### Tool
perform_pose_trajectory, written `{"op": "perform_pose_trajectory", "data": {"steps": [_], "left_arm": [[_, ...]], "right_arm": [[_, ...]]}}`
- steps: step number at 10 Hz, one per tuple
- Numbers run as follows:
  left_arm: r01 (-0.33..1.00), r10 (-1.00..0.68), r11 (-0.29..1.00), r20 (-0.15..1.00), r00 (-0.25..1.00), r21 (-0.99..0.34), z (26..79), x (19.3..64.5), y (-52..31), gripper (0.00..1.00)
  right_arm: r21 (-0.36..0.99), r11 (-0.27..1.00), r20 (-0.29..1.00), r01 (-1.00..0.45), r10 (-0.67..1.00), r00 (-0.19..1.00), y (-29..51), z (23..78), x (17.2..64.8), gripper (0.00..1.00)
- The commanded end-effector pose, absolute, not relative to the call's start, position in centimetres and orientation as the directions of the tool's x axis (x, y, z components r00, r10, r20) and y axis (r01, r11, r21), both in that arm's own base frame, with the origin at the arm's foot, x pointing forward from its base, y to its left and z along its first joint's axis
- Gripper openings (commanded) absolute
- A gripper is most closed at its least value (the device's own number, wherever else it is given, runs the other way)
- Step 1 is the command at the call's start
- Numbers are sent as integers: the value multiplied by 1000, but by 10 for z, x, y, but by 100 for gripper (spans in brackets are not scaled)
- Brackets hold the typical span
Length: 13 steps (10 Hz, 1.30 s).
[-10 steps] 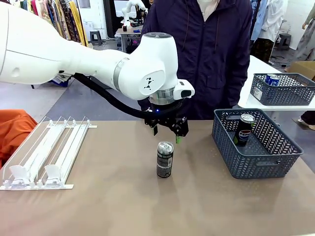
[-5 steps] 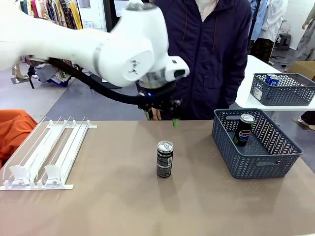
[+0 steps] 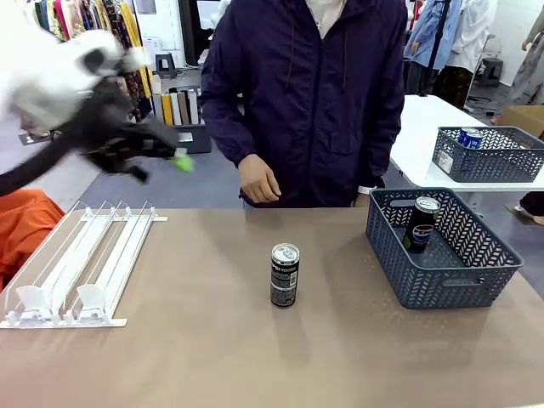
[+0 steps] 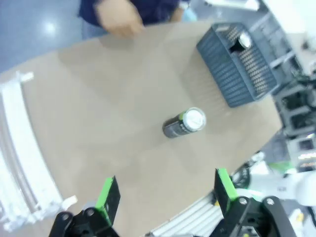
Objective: Retrieve and store the cans from the dispenser.
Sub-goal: Pick up one can from the Automatic Can Dispenser and place it in the middle of the table.
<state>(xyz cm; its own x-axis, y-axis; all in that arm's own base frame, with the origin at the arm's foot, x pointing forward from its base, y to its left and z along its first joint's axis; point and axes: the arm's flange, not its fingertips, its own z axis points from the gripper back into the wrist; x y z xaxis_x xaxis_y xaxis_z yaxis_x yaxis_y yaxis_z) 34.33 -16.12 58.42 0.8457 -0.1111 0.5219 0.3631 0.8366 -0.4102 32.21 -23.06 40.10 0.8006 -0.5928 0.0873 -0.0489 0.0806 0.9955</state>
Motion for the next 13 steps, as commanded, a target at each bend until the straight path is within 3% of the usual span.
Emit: {"op": "perform_pose_trajectory", "data": {"steps": [1,5,7,8,13], "left_arm": [[322,54,755,543,838,-571,559,331,-89,100],[382,275,418,516,811,-824,508,330,-14,100],[306,294,430,453,842,-849,497,341,-15,100],[349,311,438,504,806,-828,538,348,3,100],[349,311,438,504,806,-828,538,348,3,100]], "right_arm": [[997,68,72,-40,-589,805,-231,406,321,100],[997,68,72,-40,-589,805,-231,406,321,100],[997,68,72,-40,-589,805,-231,406,321,100],[997,68,72,-40,-589,805,-231,406,321,100],[997,68,72,-40,-589,805,-231,406,321,100]]}}
